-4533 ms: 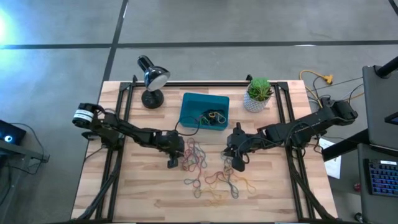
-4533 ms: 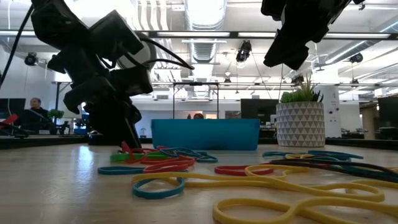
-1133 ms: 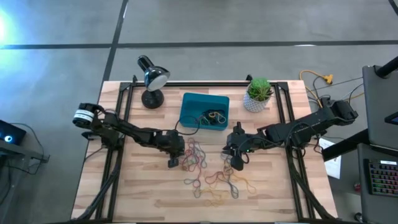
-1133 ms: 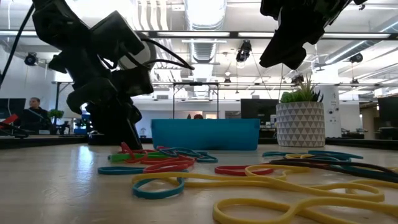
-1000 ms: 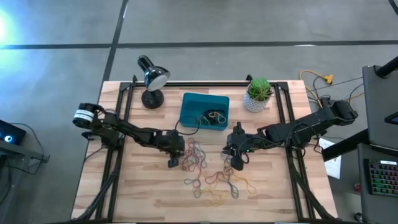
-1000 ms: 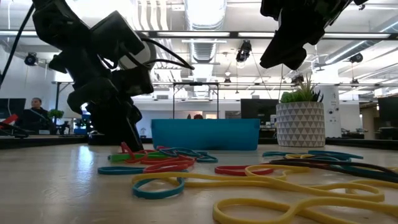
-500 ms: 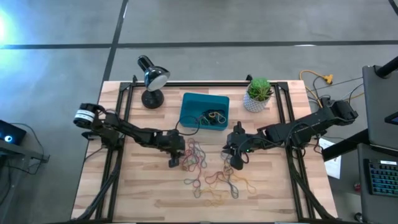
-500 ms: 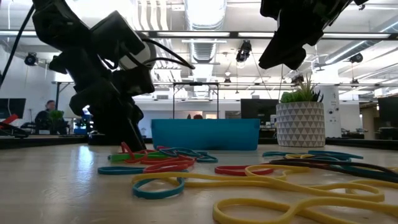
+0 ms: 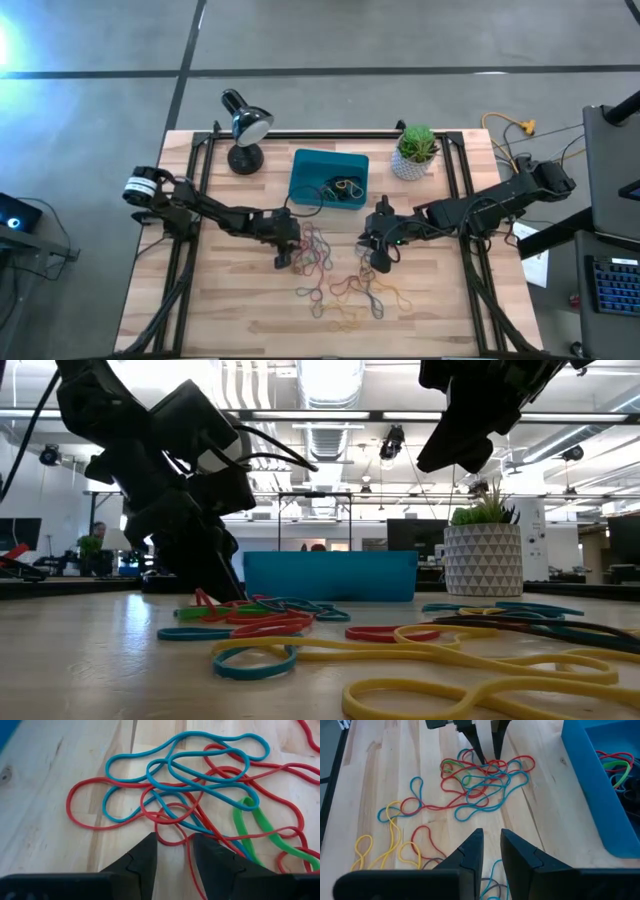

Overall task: Pick and place rubber bands into bin
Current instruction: Put the red rubber band into the blue bin

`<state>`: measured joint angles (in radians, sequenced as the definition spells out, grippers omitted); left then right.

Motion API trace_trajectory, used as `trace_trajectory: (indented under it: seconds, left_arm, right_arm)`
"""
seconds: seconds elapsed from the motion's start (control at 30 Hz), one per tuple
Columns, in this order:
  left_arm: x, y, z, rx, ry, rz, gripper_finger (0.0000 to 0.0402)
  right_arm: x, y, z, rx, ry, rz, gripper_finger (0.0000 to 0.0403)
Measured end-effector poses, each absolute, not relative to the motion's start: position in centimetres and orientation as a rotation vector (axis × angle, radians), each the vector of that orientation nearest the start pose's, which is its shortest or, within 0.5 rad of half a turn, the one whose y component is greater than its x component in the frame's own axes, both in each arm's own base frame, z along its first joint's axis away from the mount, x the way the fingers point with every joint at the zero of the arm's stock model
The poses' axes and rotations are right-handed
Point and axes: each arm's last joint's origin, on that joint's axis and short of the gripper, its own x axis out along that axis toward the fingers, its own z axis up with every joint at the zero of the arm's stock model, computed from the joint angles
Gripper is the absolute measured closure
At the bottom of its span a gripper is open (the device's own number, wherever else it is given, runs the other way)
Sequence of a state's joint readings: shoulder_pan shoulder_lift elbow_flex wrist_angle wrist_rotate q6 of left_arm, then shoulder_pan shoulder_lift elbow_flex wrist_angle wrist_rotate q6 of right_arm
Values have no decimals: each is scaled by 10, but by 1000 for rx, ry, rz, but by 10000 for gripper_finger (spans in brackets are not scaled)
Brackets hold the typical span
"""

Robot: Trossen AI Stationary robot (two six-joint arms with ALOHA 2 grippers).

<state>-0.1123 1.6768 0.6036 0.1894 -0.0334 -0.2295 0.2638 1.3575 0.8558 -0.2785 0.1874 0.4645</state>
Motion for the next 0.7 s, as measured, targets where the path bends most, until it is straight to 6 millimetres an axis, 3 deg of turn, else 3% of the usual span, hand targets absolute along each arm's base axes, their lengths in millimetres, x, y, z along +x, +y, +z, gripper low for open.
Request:
trace_trajectory:
  seconds: [0.23, 0.53, 0.7]
  left_arm:
    - [277, -31, 102, -161, 903, 15, 390]
    - [271, -30, 125, -155, 845, 26, 401]
    - [263, -27, 154, -135, 760, 78, 401]
  right_arm:
    - [268, 67, 228, 268, 759, -105, 346]
    - [268, 67, 228, 267, 761, -105, 346]
    - [268, 67, 228, 266, 761, -105, 346]
